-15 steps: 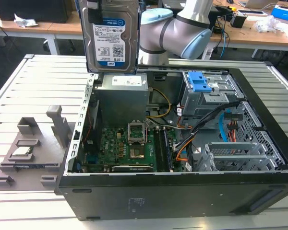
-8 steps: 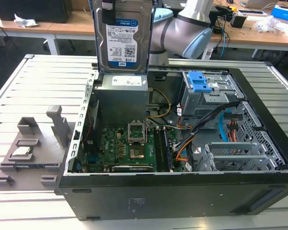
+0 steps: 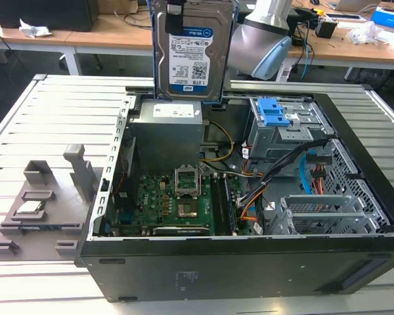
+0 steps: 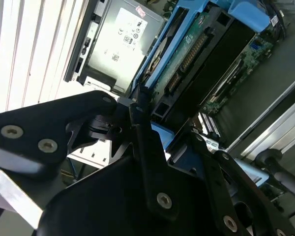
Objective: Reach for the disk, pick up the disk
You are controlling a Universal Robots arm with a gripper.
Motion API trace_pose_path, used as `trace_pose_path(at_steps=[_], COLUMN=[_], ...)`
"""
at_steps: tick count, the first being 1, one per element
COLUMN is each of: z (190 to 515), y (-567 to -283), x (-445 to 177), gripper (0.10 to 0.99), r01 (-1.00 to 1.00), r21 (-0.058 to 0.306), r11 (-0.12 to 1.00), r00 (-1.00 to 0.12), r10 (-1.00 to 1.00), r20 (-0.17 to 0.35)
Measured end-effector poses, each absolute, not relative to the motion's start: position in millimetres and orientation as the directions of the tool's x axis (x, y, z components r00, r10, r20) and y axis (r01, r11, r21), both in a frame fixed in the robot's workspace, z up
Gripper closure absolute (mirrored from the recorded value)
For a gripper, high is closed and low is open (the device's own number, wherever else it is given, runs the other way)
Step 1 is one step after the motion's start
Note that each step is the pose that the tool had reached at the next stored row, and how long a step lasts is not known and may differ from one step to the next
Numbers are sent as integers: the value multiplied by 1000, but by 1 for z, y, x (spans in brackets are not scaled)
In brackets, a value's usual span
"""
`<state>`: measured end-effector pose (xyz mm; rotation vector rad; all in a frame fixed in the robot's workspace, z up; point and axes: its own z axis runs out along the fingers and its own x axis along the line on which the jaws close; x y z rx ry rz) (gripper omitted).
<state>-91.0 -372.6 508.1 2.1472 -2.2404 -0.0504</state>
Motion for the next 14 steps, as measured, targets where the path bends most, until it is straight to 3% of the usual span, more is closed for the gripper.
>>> trace_pose_path(at_steps=[14], z=[508], y=[-372], x=[-40], gripper=[718], r01=[-998], r21=[51], r11=[43], r00=[-42], r10=[-999], r20=[5])
